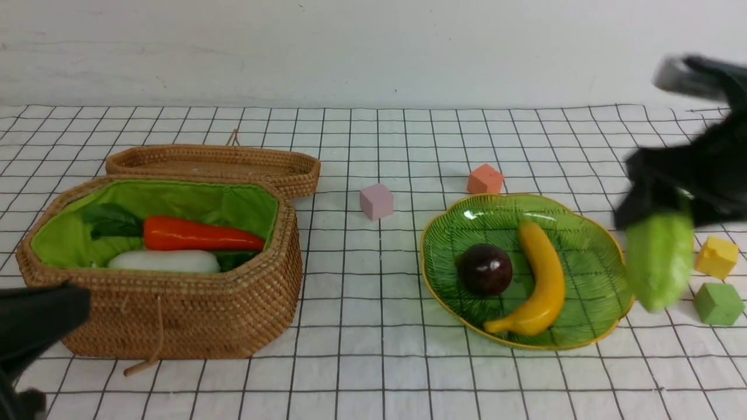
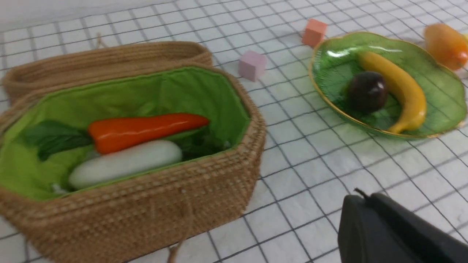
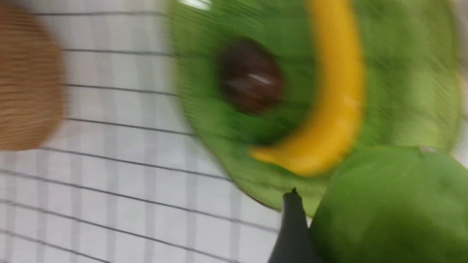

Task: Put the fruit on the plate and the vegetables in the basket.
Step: Take a chayote with your right arm and place it on the basket on the left.

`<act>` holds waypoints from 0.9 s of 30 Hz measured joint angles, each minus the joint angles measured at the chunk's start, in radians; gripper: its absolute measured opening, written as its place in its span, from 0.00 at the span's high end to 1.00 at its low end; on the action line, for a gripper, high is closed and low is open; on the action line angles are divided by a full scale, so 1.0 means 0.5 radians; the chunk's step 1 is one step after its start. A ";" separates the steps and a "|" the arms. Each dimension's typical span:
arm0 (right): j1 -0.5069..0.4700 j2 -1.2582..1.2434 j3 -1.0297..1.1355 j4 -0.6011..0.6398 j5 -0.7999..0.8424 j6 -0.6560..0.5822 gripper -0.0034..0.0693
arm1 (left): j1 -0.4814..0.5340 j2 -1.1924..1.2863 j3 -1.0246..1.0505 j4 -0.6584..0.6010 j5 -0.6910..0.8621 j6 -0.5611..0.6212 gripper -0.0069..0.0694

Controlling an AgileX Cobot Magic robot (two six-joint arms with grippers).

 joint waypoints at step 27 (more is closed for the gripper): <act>1.066 1.463 -1.282 1.040 -1.192 -1.670 0.15 | 0.000 0.000 -0.043 0.151 0.194 -0.325 0.92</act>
